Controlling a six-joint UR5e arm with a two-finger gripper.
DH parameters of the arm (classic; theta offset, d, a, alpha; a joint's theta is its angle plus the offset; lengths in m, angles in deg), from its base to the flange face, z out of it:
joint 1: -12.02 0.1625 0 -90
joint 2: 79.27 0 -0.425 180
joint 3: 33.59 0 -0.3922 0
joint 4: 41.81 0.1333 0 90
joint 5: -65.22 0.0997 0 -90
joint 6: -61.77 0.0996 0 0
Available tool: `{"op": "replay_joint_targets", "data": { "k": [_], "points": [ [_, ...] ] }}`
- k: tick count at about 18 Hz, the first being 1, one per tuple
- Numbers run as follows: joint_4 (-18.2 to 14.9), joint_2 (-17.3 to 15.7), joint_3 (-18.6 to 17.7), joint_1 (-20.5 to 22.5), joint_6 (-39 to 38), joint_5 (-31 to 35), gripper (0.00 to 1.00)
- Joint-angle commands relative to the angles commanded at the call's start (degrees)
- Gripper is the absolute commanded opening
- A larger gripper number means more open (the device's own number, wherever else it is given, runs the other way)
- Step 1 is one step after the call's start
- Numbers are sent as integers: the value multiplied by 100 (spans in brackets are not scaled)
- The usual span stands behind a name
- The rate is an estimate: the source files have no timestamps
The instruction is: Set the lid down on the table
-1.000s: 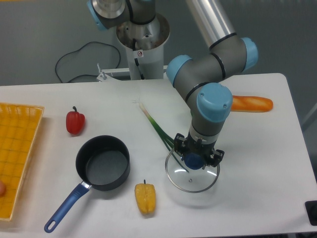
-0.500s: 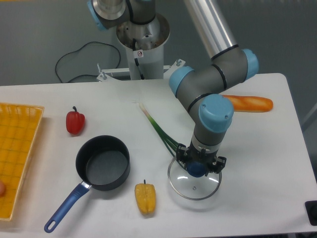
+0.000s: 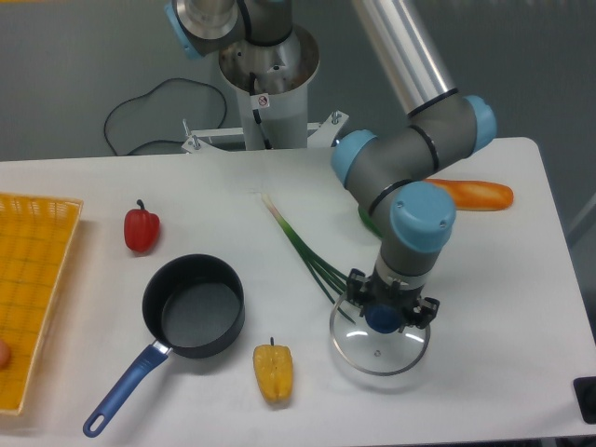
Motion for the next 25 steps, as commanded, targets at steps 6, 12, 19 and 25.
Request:
{"op": "replay_joint_targets", "data": {
  "k": [6,12,19,25],
  "points": [
    [-9,26,-9,351,747,79,45],
    [-18,44,-26,510,1090,123,45],
    [-44,53,-140,528,1486,544,45],
    [-35,44,-246,589,1495,536,45]
  ]
}}
